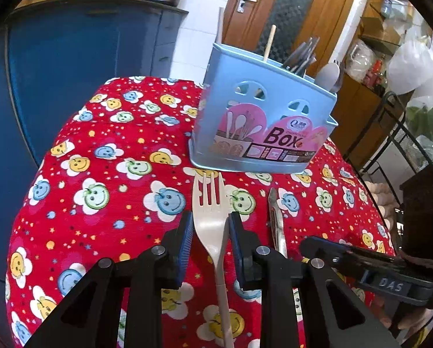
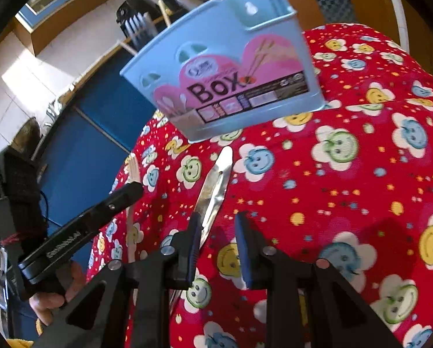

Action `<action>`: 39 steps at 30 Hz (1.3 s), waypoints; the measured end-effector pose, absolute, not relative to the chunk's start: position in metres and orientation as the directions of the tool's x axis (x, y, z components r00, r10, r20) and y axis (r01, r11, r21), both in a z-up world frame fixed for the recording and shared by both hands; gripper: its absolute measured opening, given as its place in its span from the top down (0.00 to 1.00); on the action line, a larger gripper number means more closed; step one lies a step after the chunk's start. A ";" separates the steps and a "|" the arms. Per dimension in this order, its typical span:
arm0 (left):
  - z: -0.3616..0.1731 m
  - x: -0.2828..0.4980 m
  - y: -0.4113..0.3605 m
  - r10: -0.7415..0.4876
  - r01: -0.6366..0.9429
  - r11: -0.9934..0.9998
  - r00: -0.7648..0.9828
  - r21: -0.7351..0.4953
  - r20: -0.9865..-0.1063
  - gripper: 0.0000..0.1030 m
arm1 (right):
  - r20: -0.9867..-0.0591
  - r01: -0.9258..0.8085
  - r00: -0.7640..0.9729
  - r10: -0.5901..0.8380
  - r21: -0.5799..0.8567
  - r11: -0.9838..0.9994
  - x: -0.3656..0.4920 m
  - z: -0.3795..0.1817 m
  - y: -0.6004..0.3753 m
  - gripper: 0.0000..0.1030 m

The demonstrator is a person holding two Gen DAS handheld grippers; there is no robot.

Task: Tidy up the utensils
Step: 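Close the left tool on the wooden-handled fork while the right tool grasps the steel knife, then lift and carry the fork and knife up over the holder with both tools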

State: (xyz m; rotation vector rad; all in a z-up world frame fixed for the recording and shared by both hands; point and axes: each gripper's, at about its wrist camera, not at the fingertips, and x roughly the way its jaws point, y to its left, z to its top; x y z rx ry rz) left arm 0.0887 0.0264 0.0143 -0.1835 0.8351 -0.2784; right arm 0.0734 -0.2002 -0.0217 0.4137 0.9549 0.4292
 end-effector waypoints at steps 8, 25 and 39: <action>0.015 0.088 0.044 -0.320 0.154 0.943 0.652 -0.294 -0.687 0.75 | -0.701 -0.166 0.454 0.550 0.540 0.825 0.094 -0.036 -0.184 0.75; 0.016 0.083 0.046 -0.348 0.174 0.933 0.664 -0.316 -0.662 0.75 | -0.642 -0.181 0.488 0.592 0.589 0.788 0.097 -0.035 -0.197 0.92; 0.051 0.059 0.044 -0.420 0.257 0.901 0.720 -0.350 -0.553 0.75 | -0.526 -0.239 0.669 0.525 0.517 0.822 0.058 0.030 -0.215 0.94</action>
